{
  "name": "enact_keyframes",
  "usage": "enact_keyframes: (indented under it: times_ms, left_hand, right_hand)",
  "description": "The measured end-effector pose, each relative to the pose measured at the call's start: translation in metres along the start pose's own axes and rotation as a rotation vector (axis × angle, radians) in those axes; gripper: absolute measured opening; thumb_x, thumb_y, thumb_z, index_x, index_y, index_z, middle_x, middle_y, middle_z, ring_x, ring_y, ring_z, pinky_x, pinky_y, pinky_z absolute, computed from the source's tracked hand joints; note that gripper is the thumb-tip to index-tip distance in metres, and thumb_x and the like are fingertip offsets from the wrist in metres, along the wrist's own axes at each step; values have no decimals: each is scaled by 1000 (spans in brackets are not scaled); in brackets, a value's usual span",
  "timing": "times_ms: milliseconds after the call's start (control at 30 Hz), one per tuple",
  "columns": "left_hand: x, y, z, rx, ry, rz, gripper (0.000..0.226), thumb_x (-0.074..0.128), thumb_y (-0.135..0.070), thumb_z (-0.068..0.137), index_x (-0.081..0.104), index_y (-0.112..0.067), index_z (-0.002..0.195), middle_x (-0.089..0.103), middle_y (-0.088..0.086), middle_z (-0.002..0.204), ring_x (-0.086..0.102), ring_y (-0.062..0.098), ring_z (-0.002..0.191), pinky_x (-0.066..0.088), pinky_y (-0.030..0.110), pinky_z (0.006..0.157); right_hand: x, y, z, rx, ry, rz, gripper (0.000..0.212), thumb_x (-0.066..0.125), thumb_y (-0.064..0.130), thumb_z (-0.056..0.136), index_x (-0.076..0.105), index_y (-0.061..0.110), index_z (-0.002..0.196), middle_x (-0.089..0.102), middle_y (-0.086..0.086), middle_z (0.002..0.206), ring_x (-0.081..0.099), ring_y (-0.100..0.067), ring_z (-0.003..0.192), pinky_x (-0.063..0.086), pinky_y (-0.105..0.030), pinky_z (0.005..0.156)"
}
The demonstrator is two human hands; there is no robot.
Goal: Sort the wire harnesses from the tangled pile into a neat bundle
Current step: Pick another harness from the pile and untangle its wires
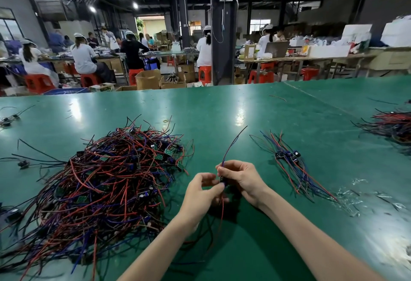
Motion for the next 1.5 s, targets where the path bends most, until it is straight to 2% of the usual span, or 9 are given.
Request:
enact_keyframes:
  times_ms: [133,267,533,700,867,1067,1200,1400,1500]
  left_hand:
    - [12,5,2,-15,93,18,12,60,9,86,61,-1,93,67,10,80,65,13,60,56,24,56]
    - [15,3,3,-22,107,-15,10,59,7,87,63,-2,85,68,7,70,63,12,52,55,23,52]
    - [13,3,2,-15,81,-33,5,59,1,89,62,0,85,69,11,77,67,17,64,59,32,64]
    - [18,-1,1,2,137,-47,4,57,3,89,59,1,87,69,0,69,65,10,63,56,27,59]
    - [18,-1,1,-10,136,-79,8,54,4,90,60,1,84,64,5,65,61,13,56,56,28,55]
    - [16,-2,-2,-33,106,-126,20,52,-9,95,64,-1,81,69,9,69,66,20,59,58,34,59]
    - [13,1,-1,-53,43,-123,21,56,-8,93,64,-3,74,67,8,65,63,16,52,55,27,52]
    - [9,2,1,-79,27,-65,15,59,-2,89,67,-4,76,59,12,68,54,10,49,53,23,51]
    - [9,1,2,-87,18,-49,11,61,1,86,68,-3,79,57,15,73,51,11,49,53,25,49]
  right_hand:
    - [-3,-2,1,13,-11,-20,24,78,13,57,67,4,76,66,-7,66,59,-18,56,49,-29,59]
    - [-5,-2,3,5,-8,6,20,77,11,59,63,5,72,64,-7,62,58,-16,52,49,-25,53]
    - [-5,-4,5,19,-25,-8,21,80,16,57,61,9,64,59,-6,58,50,-13,48,43,-21,47]
    - [-10,-5,8,29,-52,36,22,80,18,59,60,7,61,56,-4,52,43,-9,42,38,-18,42]
    - [-11,-7,11,26,-57,21,26,81,22,59,58,9,60,51,-4,52,39,-10,42,38,-18,43]
    - [-8,-2,9,4,-42,0,22,77,7,71,57,8,62,55,-1,52,44,-11,44,39,-20,46]
    - [-4,-4,7,27,-2,34,27,75,2,73,53,9,58,55,1,47,47,-8,40,42,-19,43]
    - [-3,-6,6,53,13,11,28,81,14,56,53,12,58,51,-1,50,47,-12,44,42,-22,47]
    - [-5,-6,6,45,2,39,25,81,15,57,56,10,60,54,-1,50,49,-11,42,44,-21,46]
Point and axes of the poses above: each hand's wrist, its own z-axis towards the middle knuckle, its own x-axis out of the palm, y = z × x, the point moved 10 cm from there along z, towards the middle knuckle
